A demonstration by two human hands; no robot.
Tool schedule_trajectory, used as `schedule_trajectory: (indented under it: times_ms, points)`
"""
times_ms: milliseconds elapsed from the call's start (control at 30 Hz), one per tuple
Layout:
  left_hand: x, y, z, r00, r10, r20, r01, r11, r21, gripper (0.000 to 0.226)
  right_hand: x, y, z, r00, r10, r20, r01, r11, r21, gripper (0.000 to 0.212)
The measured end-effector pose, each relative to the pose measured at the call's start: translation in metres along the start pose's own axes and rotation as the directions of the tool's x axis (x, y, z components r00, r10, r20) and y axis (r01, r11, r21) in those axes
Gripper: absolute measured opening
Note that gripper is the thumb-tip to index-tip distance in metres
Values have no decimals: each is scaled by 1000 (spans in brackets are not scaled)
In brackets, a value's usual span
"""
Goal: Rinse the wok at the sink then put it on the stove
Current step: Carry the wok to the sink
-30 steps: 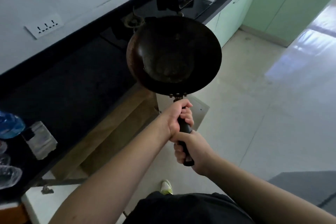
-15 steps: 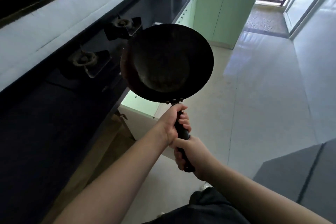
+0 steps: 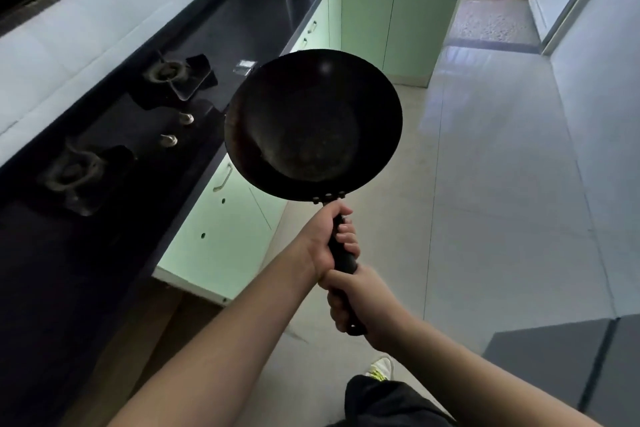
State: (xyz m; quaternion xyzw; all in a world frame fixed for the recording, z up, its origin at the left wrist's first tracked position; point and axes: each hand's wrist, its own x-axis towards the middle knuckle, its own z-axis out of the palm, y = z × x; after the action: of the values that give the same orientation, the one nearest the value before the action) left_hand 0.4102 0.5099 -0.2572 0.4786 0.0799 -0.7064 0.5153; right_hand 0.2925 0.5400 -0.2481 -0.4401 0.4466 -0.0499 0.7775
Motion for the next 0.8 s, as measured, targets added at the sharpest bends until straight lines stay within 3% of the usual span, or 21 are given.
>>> schedule_trajectory:
  times_ms: [333, 800]
  points:
    - [80, 32, 106, 998, -47, 36, 46, 998, 46, 34, 33, -69, -102, 998, -14, -56, 17, 998, 59, 20]
    - [180, 113, 198, 984, -108, 142, 83, 982, 171, 35, 103, -162, -178, 985, -95, -143, 115, 983, 143, 16]
